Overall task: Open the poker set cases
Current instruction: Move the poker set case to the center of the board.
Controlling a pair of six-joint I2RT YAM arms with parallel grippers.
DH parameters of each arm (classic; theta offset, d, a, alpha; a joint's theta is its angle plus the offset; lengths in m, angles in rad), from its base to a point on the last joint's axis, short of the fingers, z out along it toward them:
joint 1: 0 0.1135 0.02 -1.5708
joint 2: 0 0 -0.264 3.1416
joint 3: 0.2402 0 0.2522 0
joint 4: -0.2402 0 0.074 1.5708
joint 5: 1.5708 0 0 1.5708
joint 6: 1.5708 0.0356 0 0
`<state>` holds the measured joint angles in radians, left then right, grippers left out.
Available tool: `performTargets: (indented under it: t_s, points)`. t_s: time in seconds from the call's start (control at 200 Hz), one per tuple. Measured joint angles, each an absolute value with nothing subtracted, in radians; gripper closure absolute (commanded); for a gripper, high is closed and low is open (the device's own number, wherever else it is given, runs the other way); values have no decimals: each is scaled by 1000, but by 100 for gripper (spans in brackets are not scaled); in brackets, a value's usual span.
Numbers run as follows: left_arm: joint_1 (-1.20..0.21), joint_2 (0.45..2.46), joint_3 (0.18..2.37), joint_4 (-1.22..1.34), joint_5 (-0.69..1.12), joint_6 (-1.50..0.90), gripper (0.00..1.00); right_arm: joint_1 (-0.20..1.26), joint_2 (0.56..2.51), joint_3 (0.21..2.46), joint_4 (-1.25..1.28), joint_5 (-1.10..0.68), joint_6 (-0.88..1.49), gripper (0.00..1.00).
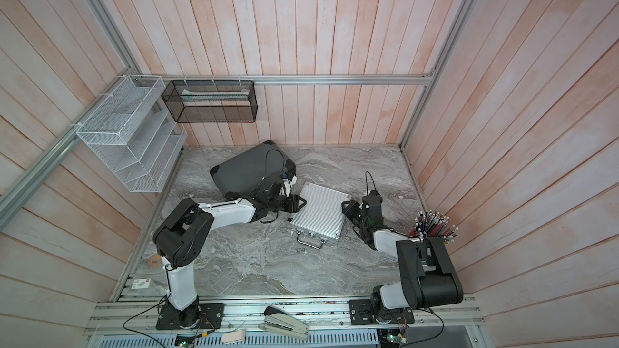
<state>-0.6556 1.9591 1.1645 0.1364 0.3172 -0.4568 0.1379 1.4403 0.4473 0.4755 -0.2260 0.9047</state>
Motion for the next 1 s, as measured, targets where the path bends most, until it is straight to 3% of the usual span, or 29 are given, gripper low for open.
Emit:
performTargets:
  t_s: [0.765, 0.915, 1.0]
  points:
    - [-668, 2147, 1391, 208, 267, -674, 44, 35, 1623, 582, 557, -260, 886, 54]
    - [-668, 2180, 1440, 206, 253, -678, 40, 23, 1646, 599, 574, -268, 883, 47]
    - [-669, 2181, 1440, 210, 253, -678, 35, 14, 1647, 600, 583, -290, 883, 38]
